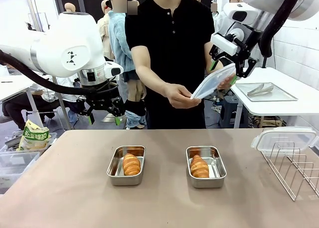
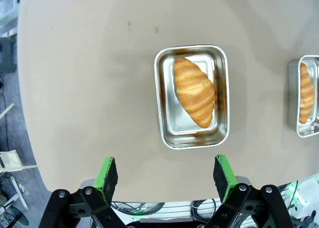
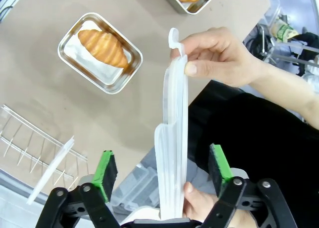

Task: Place the bread in airtight containers.
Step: Release when the human grabs the Airtight Container lid, then pick up one Airtight Container lid and hand it to the human.

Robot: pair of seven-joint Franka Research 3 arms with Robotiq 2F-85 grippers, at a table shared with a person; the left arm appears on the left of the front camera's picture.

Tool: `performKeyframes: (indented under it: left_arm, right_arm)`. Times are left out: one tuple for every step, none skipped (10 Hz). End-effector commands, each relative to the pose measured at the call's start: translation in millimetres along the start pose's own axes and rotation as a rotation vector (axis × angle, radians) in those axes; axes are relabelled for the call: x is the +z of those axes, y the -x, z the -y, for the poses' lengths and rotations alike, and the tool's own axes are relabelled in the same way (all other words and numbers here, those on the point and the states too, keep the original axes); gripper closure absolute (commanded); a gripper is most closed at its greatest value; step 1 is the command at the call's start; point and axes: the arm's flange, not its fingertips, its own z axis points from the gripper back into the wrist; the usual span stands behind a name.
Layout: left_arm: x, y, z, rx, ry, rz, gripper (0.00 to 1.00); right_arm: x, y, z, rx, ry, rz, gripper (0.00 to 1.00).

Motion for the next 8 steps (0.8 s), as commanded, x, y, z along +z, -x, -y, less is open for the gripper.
performKeyframes:
  left_arm:
    - [2.1, 1.0, -1.6, 0.001, 0.001, 0.002, 0.0]
    - [2.1, 1.0, -1.6, 0.001, 0.001, 0.002, 0.0]
    - [2.1, 1.0, -1.6, 0.001, 0.001, 0.002, 0.0]
    - [2.1, 1.0, -1.6, 0.001, 0.001, 0.002, 0.0]
    - [2.1, 1.0, -1.6, 0.001, 0.001, 0.002, 0.0]
    - [2.1, 1.0, -1.6, 0.001, 0.001, 0.002, 0.0]
    - [2.1, 1.0, -1.6, 0.001, 0.001, 0.002, 0.0]
    - [2.1, 1.0, -1.6, 0.001, 0.001, 0.002, 0.0]
  right_arm:
    - [-3.7, -0.2, -1.8, -0.008, -0.025, -0.027, 0.0]
    - [-4.8, -0.8, -0.2, -0.01, -0.041, -0.039, 0.0]
    - [-7.4, -1.4, 3.2, -0.007, -0.082, -0.044, 0.0]
    - [-1.1, 1.4, -0.6, -0.001, -0.007, -0.007, 0.0]
    - [-1.1, 1.4, -0.6, -0.001, -0.007, -0.007, 0.0]
    - [-1.1, 1.4, -0.6, -0.001, -0.007, -0.007, 0.0]
    - [-1.1, 1.4, -0.6, -0.001, -0.007, -0.007, 0.0]
    - [-1.1, 1.4, -0.6, -0.001, -0.007, -0.007, 0.0]
